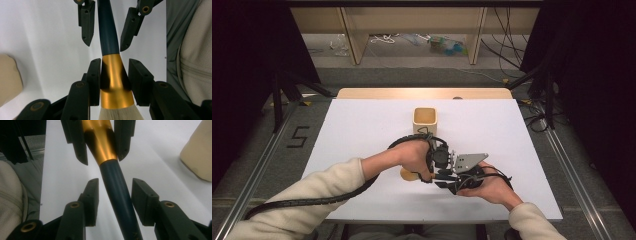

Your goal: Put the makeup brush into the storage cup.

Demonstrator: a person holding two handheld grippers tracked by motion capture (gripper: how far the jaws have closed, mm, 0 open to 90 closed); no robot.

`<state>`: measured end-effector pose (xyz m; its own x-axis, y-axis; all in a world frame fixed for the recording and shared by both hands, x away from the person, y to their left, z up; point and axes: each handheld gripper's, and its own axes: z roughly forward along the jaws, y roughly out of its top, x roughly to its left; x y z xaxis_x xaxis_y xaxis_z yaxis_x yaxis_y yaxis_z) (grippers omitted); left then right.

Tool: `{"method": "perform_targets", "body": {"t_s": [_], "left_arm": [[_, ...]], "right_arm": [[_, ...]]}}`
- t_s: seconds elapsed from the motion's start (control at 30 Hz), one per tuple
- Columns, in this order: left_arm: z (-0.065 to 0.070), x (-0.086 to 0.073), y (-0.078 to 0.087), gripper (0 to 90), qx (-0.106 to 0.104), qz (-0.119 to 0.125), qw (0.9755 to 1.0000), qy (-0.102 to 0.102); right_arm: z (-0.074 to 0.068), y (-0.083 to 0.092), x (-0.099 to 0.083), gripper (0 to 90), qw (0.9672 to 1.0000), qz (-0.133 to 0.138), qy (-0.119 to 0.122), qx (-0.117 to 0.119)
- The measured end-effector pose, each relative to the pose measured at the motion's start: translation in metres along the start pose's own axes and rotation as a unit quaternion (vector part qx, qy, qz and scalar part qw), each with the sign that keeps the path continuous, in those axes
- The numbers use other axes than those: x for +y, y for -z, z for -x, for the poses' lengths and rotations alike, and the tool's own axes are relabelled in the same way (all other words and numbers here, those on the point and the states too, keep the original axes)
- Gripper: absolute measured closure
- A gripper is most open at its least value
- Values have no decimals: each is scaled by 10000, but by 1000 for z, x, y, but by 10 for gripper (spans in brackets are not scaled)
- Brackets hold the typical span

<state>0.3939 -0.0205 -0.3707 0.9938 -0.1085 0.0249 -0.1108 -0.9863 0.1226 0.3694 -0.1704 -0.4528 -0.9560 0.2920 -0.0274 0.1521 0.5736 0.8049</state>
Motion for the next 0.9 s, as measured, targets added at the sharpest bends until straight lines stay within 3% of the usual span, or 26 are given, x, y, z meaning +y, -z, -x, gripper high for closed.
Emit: {"method": "perform_targets", "body": {"t_s": [0.5, 0.67, 0.7, 0.9], "left_arm": [[0, 2, 1, 638, -17, -87, 10000, -36], [0, 3, 1, 638, 5, -112, 9999, -59], [-2, 3, 3, 638, -15, -209, 9996, -182], [-1, 3, 3, 638, -56, -207, 9997, -143]], "right_arm": [[1, -1, 1, 683, 9999, -29, 104, 58], [0, -1, 2, 682, 9999, -61, 57, 88], [1, -1, 2, 677, 9999, -15, 102, 43], [0, -1, 2, 647, 9999, -110, 12, 104]]}}
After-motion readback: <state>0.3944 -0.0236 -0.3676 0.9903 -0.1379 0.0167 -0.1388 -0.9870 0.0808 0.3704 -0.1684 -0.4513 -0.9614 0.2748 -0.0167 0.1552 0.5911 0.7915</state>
